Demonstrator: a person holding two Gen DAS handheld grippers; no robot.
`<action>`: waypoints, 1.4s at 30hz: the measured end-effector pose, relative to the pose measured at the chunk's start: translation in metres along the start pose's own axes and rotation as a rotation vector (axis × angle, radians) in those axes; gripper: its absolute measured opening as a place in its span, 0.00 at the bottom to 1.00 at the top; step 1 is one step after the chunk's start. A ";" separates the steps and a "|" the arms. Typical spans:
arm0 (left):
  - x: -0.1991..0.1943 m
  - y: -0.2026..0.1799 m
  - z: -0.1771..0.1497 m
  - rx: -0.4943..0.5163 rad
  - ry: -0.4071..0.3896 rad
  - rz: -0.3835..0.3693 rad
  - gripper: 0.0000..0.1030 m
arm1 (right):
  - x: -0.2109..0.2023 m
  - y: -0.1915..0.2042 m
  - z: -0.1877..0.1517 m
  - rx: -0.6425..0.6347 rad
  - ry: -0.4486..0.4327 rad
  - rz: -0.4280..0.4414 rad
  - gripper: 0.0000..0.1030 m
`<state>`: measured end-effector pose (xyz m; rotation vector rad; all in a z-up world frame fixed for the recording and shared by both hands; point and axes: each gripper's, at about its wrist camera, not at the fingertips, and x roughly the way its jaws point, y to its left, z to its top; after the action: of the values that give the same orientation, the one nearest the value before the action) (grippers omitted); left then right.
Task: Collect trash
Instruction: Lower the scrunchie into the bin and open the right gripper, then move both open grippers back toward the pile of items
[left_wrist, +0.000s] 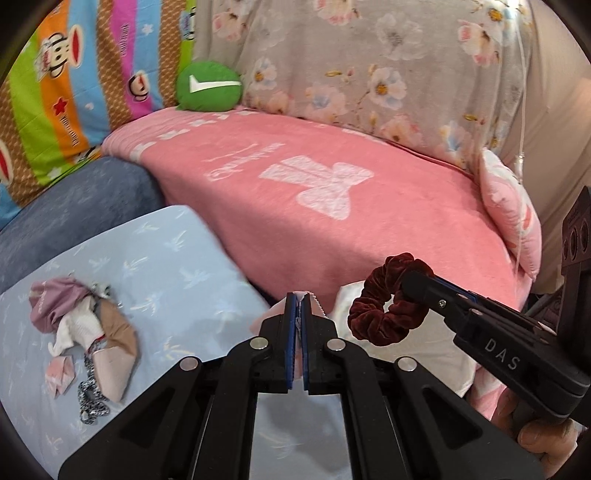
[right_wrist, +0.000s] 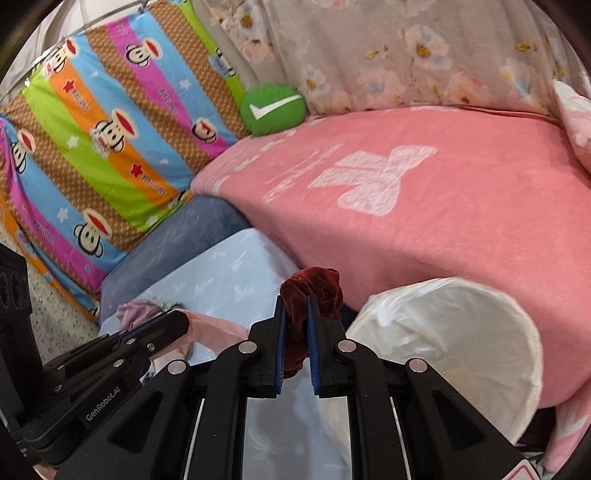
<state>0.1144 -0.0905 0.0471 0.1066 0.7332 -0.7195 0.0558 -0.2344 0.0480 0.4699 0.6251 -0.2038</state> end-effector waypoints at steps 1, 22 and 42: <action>0.000 -0.007 0.002 0.010 -0.001 -0.011 0.03 | -0.005 -0.006 0.001 0.005 -0.008 -0.006 0.10; 0.009 -0.084 0.010 0.065 0.004 -0.053 0.60 | -0.065 -0.071 0.007 0.083 -0.101 -0.086 0.29; -0.001 -0.048 0.000 -0.011 0.004 0.001 0.59 | -0.044 -0.039 -0.007 0.018 -0.038 -0.054 0.30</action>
<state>0.0837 -0.1262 0.0548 0.0977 0.7407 -0.7147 0.0044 -0.2634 0.0556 0.4663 0.5999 -0.2690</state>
